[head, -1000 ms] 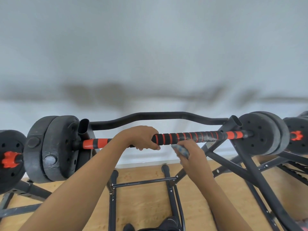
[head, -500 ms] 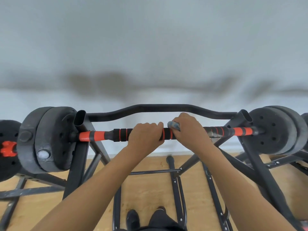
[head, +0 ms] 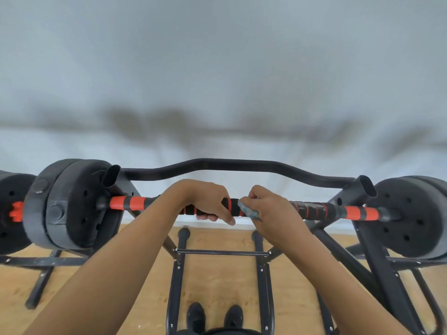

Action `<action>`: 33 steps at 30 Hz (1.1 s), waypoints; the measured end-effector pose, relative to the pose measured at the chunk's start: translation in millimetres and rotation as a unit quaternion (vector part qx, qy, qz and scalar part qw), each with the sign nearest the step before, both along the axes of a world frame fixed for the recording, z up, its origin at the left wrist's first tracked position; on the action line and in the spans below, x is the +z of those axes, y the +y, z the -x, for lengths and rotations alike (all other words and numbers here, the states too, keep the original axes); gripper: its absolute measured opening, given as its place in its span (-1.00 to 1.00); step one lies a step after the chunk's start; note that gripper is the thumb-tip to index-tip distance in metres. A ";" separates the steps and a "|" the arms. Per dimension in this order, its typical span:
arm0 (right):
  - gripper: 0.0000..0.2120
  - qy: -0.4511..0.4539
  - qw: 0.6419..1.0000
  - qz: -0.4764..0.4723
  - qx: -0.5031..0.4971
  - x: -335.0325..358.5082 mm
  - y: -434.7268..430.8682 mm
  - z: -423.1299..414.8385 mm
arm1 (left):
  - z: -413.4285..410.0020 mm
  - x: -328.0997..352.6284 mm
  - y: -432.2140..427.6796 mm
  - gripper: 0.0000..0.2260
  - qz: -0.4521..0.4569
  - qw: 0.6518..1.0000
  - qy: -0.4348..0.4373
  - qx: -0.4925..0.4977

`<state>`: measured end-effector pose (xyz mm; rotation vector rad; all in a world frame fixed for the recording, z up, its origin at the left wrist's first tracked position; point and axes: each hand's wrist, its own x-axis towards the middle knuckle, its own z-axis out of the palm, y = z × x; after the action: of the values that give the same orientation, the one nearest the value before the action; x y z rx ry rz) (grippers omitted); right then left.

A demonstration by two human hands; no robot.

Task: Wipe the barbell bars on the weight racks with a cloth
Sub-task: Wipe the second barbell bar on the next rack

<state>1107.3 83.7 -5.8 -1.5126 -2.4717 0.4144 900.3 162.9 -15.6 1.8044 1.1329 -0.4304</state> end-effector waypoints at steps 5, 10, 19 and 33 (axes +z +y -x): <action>-0.84 0.037 0.999 0.023 0.012 6.3 12.8 -7.5 | -2.0 0.2 -19.1 -0.62 -0.167 0.986 -0.003 0.031; -0.90 0.078 0.996 0.051 -0.012 6.1 29.3 -6.6 | 1.9 -17.4 -58.8 -0.63 -0.442 0.894 0.070 0.017; -0.87 0.084 0.995 0.061 0.009 4.9 29.8 -10.3 | -8.1 -16.7 -39.7 -0.62 -0.391 0.913 0.119 0.022; -0.92 0.081 0.996 0.044 0.021 4.2 36.5 -8.0 | -5.8 0.3 -29.0 -0.64 -0.261 0.964 0.028 0.037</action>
<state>1115.2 120.2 -1.6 -1.4000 -2.3920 0.6341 906.1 134.0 -15.2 2.2003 1.4440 -0.1413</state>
